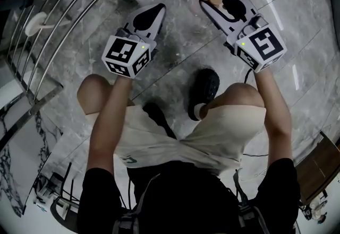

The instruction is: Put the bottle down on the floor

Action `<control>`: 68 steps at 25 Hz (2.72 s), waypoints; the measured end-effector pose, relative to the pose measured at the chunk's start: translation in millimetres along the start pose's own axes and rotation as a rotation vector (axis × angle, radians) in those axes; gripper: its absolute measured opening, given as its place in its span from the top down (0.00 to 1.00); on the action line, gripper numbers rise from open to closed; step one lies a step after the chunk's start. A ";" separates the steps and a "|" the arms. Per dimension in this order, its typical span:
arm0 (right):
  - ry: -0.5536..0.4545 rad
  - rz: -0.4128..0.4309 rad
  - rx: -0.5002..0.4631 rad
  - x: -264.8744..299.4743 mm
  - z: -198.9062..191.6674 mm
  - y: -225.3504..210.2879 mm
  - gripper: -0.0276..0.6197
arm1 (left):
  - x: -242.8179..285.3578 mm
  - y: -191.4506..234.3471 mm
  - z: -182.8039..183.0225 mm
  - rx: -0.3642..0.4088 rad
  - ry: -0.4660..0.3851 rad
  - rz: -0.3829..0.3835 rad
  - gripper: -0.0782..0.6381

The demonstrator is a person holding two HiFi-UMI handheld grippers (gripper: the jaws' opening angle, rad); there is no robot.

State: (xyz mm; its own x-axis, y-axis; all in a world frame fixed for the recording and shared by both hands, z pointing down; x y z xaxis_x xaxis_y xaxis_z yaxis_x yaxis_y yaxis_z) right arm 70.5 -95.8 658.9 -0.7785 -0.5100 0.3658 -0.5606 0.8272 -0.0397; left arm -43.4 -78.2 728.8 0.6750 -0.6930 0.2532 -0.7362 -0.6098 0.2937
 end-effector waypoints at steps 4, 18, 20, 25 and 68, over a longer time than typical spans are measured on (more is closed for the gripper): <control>0.019 -0.021 0.010 10.4 -23.4 -3.1 0.74 | 0.2 3.7 5.0 -0.009 -0.020 -0.007 0.86; 0.028 -0.055 0.060 39.9 -89.0 -8.8 0.74 | 9.5 4.5 -6.6 0.002 0.007 0.001 0.87; 0.036 -0.060 0.063 42.9 -97.8 -9.1 0.74 | 11.4 2.0 -10.6 -0.007 0.011 0.000 0.87; 0.046 -0.088 0.094 51.9 -119.2 -13.9 0.74 | 12.8 -3.5 -13.0 -0.012 0.019 -0.019 0.87; 0.229 -0.267 0.125 129.5 -240.4 -68.2 0.74 | -16.6 2.2 -34.6 0.021 0.080 0.013 0.86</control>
State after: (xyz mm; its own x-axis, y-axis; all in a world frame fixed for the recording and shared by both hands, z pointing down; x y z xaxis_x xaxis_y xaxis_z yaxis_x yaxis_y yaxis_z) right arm 75.8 -161.6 932.5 -0.5249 -0.6258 0.5769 -0.7765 0.6297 -0.0234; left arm -54.5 -54.8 757.2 0.6666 -0.6683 0.3302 -0.7452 -0.6093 0.2710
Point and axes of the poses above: the fingertips, and each gripper's own axes: x forward along the fingers, y to its left, z out of its top, the point moved 2 cm from there along -x, backward along the fingers, and after that the axes turned 2 degrees about z, right-handed, at the moved point
